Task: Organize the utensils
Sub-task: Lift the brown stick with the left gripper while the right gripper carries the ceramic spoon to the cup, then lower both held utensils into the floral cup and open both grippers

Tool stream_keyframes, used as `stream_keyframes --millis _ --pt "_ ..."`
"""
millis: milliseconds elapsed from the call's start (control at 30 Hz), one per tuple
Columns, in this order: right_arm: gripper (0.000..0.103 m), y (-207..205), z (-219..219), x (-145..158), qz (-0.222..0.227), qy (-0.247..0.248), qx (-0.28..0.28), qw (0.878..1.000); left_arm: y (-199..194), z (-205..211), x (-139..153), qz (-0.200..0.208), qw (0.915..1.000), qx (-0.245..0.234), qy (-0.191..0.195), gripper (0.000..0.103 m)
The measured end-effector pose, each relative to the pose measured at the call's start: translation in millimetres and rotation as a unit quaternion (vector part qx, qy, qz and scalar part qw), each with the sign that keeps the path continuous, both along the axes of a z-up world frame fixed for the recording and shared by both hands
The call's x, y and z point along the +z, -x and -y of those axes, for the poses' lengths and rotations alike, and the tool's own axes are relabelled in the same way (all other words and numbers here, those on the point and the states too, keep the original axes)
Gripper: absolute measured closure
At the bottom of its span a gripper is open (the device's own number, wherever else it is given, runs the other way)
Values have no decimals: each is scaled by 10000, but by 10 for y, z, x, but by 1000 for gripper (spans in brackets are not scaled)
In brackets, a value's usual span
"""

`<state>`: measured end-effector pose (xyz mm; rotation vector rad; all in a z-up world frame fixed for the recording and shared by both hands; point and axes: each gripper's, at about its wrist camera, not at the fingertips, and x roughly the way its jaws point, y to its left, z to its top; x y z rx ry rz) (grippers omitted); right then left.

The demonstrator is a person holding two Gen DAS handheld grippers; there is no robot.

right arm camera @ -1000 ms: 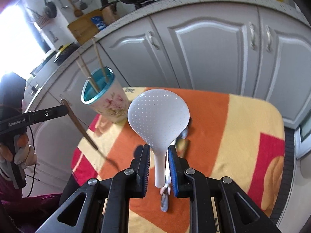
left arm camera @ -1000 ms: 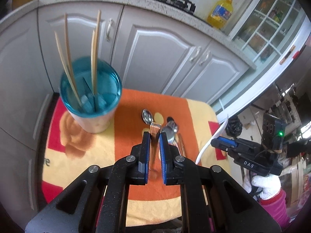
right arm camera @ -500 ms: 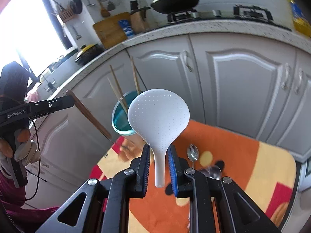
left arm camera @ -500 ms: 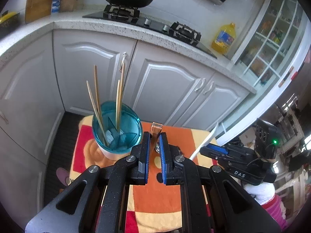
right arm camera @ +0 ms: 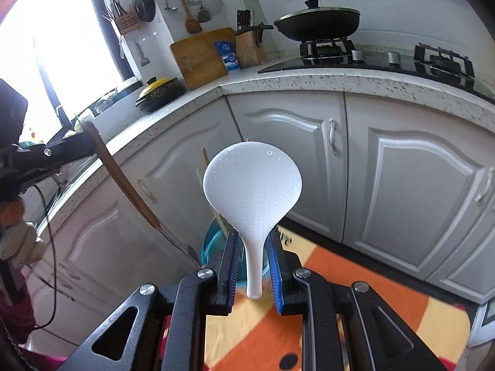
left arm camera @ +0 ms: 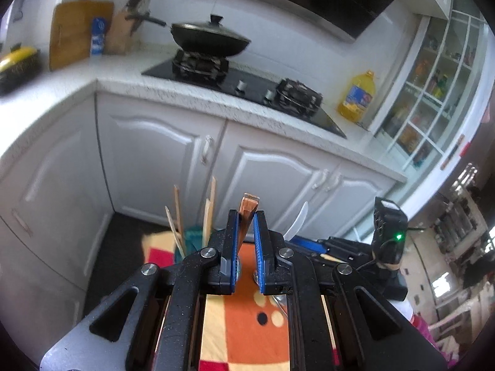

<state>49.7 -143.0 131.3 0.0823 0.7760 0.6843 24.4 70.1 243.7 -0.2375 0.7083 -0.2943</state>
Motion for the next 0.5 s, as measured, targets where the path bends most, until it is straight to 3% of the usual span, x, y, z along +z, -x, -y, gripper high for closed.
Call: stream_keyframes --millis 167,500 --pt "85 -334 -239 -121 -72 58 -8 10000 -247 -56 -136 -64 9995 236 -223 95" --pt "85 -598 -679 -608 -241 687 189 9972 -477 -136 -885 -629 9960 559 -310 95"
